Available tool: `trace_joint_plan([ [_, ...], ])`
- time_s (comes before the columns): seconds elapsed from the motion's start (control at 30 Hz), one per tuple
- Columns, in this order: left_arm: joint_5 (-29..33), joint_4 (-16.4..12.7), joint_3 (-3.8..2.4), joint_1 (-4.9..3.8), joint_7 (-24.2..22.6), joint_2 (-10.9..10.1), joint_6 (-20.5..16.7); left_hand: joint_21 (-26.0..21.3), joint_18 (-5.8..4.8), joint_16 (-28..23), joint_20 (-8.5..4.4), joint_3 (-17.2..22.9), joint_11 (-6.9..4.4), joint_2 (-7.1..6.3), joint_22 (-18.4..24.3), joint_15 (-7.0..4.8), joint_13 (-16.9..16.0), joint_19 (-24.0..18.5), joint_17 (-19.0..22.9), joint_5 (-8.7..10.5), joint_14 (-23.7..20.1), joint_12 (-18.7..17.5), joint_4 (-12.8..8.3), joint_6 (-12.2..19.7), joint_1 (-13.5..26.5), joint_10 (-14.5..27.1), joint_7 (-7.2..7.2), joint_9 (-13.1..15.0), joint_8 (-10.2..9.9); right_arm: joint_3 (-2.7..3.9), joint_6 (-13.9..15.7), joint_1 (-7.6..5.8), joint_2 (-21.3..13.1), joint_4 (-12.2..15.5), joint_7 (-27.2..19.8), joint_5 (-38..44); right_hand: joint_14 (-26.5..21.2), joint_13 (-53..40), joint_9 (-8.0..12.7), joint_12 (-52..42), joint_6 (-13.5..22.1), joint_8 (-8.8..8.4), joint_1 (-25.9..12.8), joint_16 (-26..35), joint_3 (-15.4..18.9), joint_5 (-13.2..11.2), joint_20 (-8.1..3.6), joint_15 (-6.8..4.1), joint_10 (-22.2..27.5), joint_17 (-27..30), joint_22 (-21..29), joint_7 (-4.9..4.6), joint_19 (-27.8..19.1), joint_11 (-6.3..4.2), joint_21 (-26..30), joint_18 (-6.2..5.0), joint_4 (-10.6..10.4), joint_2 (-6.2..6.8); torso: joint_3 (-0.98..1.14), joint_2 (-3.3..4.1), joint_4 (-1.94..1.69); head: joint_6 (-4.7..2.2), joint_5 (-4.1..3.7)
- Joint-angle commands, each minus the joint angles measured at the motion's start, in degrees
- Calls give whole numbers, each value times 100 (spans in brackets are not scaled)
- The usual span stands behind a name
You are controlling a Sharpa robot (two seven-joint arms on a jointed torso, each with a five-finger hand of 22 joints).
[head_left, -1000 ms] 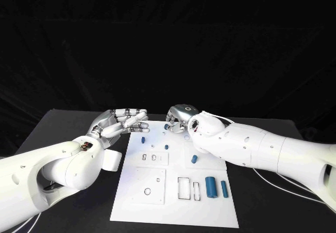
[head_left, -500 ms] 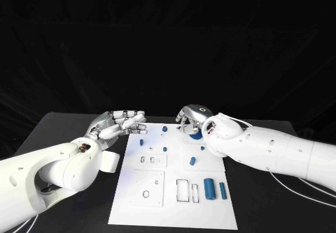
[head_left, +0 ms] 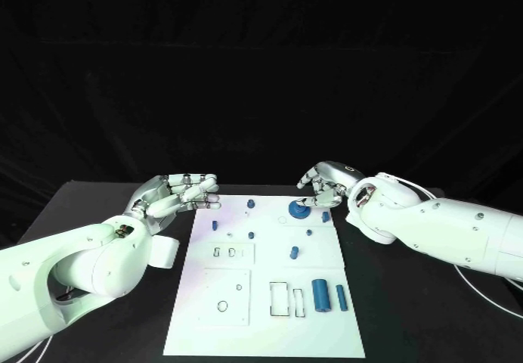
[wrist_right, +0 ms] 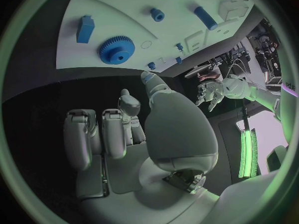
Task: Assemble the parts on the task board
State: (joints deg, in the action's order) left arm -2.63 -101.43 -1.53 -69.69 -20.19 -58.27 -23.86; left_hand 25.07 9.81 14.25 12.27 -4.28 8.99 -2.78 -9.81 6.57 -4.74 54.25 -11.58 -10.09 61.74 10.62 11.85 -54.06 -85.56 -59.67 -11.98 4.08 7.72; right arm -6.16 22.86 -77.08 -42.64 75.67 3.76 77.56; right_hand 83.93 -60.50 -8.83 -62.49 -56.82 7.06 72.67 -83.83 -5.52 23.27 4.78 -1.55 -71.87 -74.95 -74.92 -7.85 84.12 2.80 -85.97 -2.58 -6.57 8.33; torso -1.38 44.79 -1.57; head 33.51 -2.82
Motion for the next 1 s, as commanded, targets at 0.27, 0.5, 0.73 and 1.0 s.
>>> trace_joint_plan([
  [0.27,13,34,-5,-8,-24,3,112,-31,44,-29,5,-28,15,57,9,-5,-9,-48,-9,13,-42,-37,7,11,21,39,-29,3,-39,-2,-580,99,90,-222,-175,-195,426,-337,-14,-328,148,48,98,-149,149,-29,64,73,-59,-636,-979,-31,170,52,-45,113,-38,-82,-7,5,-8,31,-2],
  [0.5,13,41,-5,-8,-22,5,116,-31,44,-29,5,-28,15,57,9,-5,-9,-48,-9,13,-42,-37,7,11,21,39,-29,3,-39,-5,-624,145,228,-406,-88,-40,426,-474,-20,-460,184,56,147,-162,183,-27,76,85,-108,-657,-923,-44,123,65,-3,96,-40,-97,-12,7,-10,38,3],
  [0.73,13,62,-5,-8,-7,9,125,-36,44,-33,8,-31,17,59,12,-3,-10,-60,-12,13,-46,-40,5,16,19,44,-30,3,-43,-7,-664,166,302,-510,-25,107,426,-533,-23,-522,215,61,172,-176,215,-11,86,96,-115,-683,-919,-55,117,76,3,95,-51,-110,-9,5,-4,47,1],
  [1.0,13,111,-5,-8,41,24,171,-37,45,-34,10,-32,18,60,12,-3,-10,-64,-13,13,-47,-41,5,17,18,45,-31,3,-44,-9,-782,184,388,-628,33,232,423,-533,-21,-521,255,55,194,-174,237,20,94,104,-85,-680,-904,-67,103,87,16,90,-57,-116,-6,1,-8,43,14],
])
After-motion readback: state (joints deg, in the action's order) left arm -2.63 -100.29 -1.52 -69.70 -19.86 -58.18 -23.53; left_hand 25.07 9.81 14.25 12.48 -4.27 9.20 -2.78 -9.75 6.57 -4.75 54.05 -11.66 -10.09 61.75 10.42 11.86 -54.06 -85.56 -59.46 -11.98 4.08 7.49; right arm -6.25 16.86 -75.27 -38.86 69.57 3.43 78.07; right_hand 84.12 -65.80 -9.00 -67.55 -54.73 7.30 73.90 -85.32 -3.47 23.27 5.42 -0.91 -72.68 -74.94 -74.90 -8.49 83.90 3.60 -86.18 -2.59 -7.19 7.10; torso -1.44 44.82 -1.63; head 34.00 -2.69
